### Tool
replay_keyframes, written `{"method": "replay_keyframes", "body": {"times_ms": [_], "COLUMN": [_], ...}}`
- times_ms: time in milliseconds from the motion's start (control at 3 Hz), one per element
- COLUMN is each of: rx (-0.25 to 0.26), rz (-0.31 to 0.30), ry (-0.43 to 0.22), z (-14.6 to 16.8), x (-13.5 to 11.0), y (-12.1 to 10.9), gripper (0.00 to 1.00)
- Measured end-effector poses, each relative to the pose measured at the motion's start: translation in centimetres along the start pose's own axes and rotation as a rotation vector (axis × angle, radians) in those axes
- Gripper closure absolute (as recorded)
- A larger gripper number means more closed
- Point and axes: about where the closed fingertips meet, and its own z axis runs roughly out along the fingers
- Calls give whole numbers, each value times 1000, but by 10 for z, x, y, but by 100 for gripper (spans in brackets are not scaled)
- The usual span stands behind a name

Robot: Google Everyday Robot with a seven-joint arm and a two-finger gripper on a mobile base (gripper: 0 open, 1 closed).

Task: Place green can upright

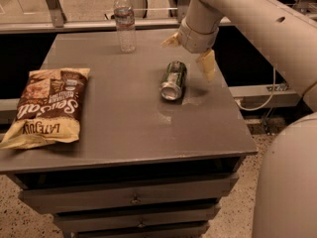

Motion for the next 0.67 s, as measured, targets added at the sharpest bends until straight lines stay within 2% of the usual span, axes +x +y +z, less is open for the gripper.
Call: {"method": "replay_keyframes", "body": {"times_ms": [667], "rx": [-112], "rz": [-150], "ry": [8], "z": [9], "x": [-12], "y": [6], "gripper": [0]}}
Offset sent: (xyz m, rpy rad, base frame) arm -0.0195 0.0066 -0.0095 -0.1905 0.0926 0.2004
